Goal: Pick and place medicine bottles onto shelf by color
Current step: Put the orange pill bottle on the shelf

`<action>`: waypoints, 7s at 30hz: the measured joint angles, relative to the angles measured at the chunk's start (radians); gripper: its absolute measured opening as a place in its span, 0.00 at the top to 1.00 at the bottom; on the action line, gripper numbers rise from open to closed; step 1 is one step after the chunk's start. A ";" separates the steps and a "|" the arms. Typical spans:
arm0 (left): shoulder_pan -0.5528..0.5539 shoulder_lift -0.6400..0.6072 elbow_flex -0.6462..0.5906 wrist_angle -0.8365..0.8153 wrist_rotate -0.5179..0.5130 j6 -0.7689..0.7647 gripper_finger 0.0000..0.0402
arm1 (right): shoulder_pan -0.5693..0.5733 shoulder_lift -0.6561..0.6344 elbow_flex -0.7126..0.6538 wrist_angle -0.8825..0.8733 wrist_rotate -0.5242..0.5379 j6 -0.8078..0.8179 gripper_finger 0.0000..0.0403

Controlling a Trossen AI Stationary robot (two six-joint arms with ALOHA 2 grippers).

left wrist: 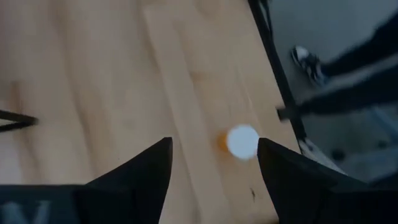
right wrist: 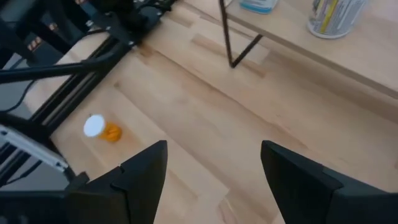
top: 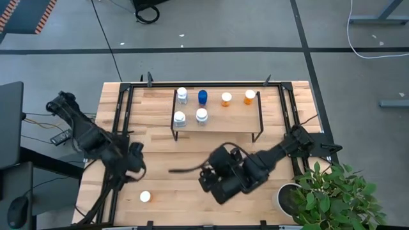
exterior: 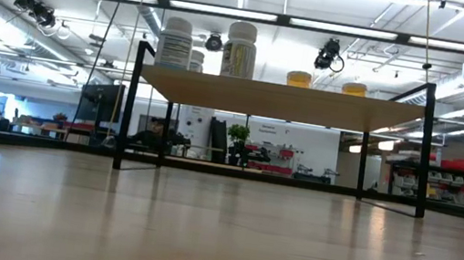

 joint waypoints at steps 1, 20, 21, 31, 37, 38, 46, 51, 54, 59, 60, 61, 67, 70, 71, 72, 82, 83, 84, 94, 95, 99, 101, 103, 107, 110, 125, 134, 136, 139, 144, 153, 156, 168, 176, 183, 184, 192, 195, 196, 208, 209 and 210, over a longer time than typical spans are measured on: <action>-0.021 0.007 -0.017 0.010 0.013 -0.006 0.38 | 0.014 0.000 -0.001 0.003 0.011 -0.002 0.34; -0.249 0.122 -0.338 0.401 -0.005 -0.148 0.31 | 0.067 0.000 -0.001 0.004 0.049 -0.026 0.34; -0.249 0.137 -0.340 0.400 -0.016 -0.147 0.31 | 0.067 0.000 -0.001 0.004 0.049 -0.028 0.34; -0.250 0.262 -0.340 0.451 -0.034 -0.144 0.29 | 0.071 0.000 -0.001 0.006 0.046 -0.029 0.34; -0.250 0.285 -0.340 0.453 -0.034 -0.144 0.29 | 0.071 0.000 -0.001 0.007 0.045 -0.032 0.34; -0.250 0.286 -0.340 0.453 -0.034 -0.144 0.29 | 0.071 0.000 -0.001 0.007 0.045 -0.034 0.34; -0.250 0.288 -0.340 0.457 -0.034 -0.144 0.29 | 0.071 0.000 -0.001 0.006 0.045 -0.056 0.34; -0.250 0.299 -0.340 0.487 -0.036 -0.101 0.29 | 0.071 0.000 -0.001 0.006 0.045 -0.055 0.34; -0.248 0.316 -0.339 0.490 -0.040 -0.084 0.29 | 0.071 0.000 -0.001 0.006 0.045 -0.055 0.34; -0.240 0.349 -0.339 0.490 -0.044 -0.084 0.29 | 0.071 0.000 -0.001 0.007 0.045 -0.054 0.34; -0.240 0.355 -0.339 0.491 -0.045 -0.083 0.29 | 0.071 0.000 -0.001 0.008 0.045 -0.055 0.34; -0.240 0.361 -0.339 0.491 -0.045 -0.083 0.29 | 0.071 0.000 -0.001 0.008 0.045 -0.055 0.34; -0.240 0.386 -0.339 0.493 -0.044 -0.088 0.30 | 0.071 0.000 -0.001 0.011 0.045 -0.054 0.34; -0.240 0.386 -0.339 0.494 -0.044 -0.103 0.32 | 0.071 0.000 -0.001 0.011 0.045 -0.054 0.34; -0.240 0.386 -0.339 0.494 -0.044 -0.103 0.33 | 0.071 0.000 -0.001 0.011 0.045 -0.053 0.34; -0.240 0.386 -0.339 0.494 -0.044 -0.103 0.34 | 0.071 0.000 -0.001 0.011 0.045 -0.053 0.34; -0.240 0.386 -0.339 0.549 -0.045 -0.104 0.44 | 0.071 0.000 -0.001 0.011 0.045 -0.055 0.34; -0.239 0.386 -0.339 0.548 -0.045 -0.104 0.44 | 0.071 0.000 -0.001 0.011 0.045 -0.055 0.34; -0.237 0.386 -0.339 0.548 -0.044 -0.104 0.44 | 0.071 0.000 -0.001 0.011 0.045 -0.055 0.34; -0.163 0.385 -0.327 0.543 -0.045 -0.104 0.43 | 0.072 0.000 -0.001 0.011 0.042 -0.050 0.34; -0.149 0.385 -0.318 0.543 -0.044 -0.104 0.44 | 0.074 0.000 -0.001 0.011 0.037 -0.044 0.34; -0.092 0.385 -0.269 0.543 -0.044 -0.102 0.45 | 0.091 0.000 -0.001 0.011 0.015 -0.042 0.34; -0.058 0.384 -0.237 0.545 -0.044 -0.102 0.45 | 0.102 0.000 -0.001 0.011 0.011 -0.044 0.34; -0.024 0.384 -0.205 0.544 -0.044 -0.089 0.44 | 0.111 0.000 -0.001 0.011 0.011 -0.045 0.34; 0.046 0.384 -0.119 0.529 -0.044 0.001 0.44 | 0.125 0.000 -0.001 0.010 0.011 -0.052 0.34; 0.097 0.384 -0.038 0.487 -0.044 0.075 0.45 | 0.131 0.000 -0.001 0.010 0.011 -0.052 0.34; 0.270 0.384 0.320 0.403 -0.006 0.220 0.45 | 0.121 0.000 -0.001 0.275 0.153 -0.496 0.34; 0.316 0.383 0.398 0.383 0.008 0.219 0.42 | 0.055 0.000 -0.001 0.291 0.160 -0.564 0.34; 0.321 0.383 0.398 0.381 0.019 0.211 0.43 | 0.045 0.001 -0.001 0.291 0.150 -0.564 0.34; 0.321 0.383 0.398 0.377 0.019 0.199 0.44 | 0.035 0.001 -0.001 0.295 0.106 -0.565 0.34; 0.320 0.383 0.398 0.381 0.021 0.185 0.44 | 0.031 0.001 0.000 0.298 0.077 -0.580 0.34; 0.327 0.383 0.398 0.381 0.059 0.187 0.43 | 0.031 0.001 -0.001 0.375 0.029 -0.651 0.34; 0.332 0.383 0.398 0.381 0.058 0.193 0.43 | 0.031 0.001 -0.001 0.373 0.030 -0.653 0.34; 0.331 0.381 0.398 0.445 0.072 0.193 0.44 | 0.010 0.001 -0.001 0.373 0.012 -0.714 0.34; 0.331 0.377 0.398 0.446 0.072 0.191 0.44 | -0.002 0.001 -0.001 0.373 0.018 -0.709 0.34; 0.331 0.376 0.398 0.445 0.072 0.192 0.43 | -0.002 0.001 -0.001 0.373 0.010 -0.680 0.34; 0.331 0.376 0.398 0.444 0.072 0.192 0.42 | -0.002 0.001 -0.001 0.373 0.010 -0.679 0.34; 0.332 0.376 0.398 0.419 0.072 0.194 0.39 | -0.002 0.001 -0.001 0.372 0.010 -0.653 0.39; 0.332 0.376 0.398 0.415 0.071 0.194 0.39 | -0.002 0.001 -0.001 0.373 0.010 -0.656 0.43; 0.334 0.376 0.398 0.415 0.072 0.195 0.39 | -0.002 0.001 -0.001 0.373 0.010 -0.656 0.44; 0.354 0.369 0.397 0.400 0.073 0.206 0.39 | -0.002 0.001 -0.001 0.375 0.011 -0.657 0.48; 0.354 0.369 0.397 0.393 0.072 0.208 0.39 | -0.002 0.001 -0.001 0.375 0.011 -0.657 0.48; 0.354 0.369 0.397 0.389 0.072 0.208 0.39 | -0.002 0.001 -0.001 0.375 0.011 -0.657 0.48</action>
